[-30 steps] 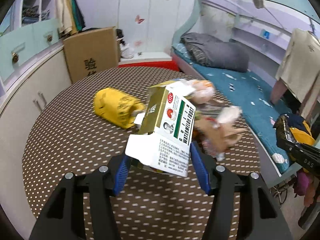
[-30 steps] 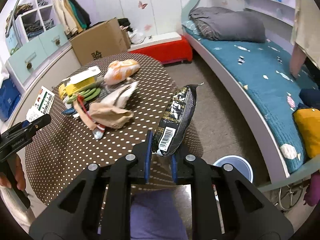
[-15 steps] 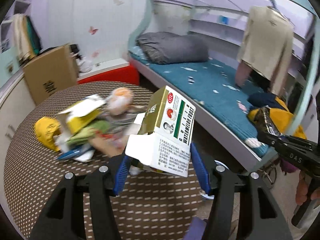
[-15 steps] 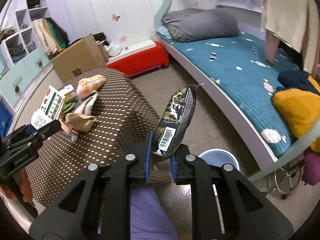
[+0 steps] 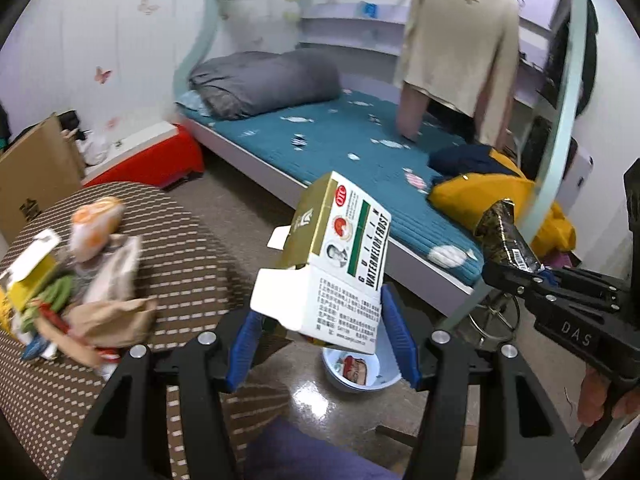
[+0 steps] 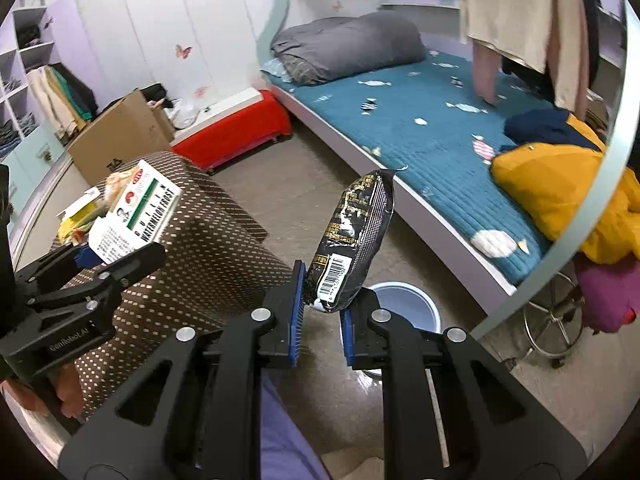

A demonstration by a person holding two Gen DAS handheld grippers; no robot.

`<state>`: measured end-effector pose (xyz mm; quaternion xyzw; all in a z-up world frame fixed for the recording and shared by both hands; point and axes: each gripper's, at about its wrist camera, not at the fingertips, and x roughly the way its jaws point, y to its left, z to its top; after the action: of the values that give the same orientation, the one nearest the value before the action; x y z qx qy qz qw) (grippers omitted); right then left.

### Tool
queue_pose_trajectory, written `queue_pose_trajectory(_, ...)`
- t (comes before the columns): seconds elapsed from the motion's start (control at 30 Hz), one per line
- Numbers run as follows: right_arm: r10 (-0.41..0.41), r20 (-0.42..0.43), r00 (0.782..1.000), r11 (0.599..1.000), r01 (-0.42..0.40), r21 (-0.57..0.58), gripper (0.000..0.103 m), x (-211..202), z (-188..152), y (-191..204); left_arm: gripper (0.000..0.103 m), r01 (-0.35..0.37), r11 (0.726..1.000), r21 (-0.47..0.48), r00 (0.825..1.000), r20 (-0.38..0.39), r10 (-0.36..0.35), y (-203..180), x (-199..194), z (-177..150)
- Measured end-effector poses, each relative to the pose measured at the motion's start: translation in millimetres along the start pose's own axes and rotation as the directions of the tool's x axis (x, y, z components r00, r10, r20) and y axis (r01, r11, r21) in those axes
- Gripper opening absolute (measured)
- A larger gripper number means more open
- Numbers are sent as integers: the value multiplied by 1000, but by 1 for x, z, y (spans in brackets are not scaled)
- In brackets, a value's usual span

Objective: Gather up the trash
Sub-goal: 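Carry the white box and black wrapper with both tools over the bucket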

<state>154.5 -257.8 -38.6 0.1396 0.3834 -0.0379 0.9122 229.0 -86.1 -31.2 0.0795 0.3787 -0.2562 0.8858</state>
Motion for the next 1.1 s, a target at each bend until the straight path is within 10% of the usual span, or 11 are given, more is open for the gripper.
queue_pose_trajectory(0.7, -97, -195, 976, 975, 132, 177, 16, 61, -39, -101, 57, 68, 993, 101, 943, -330, -31, -79, 155, -26)
queue_pose_trajectory(1.1, -145, -229, 963, 950, 200, 240, 16, 70, -44, -134, 76, 89, 991, 100, 957, -285, -57, -85, 168, -9)
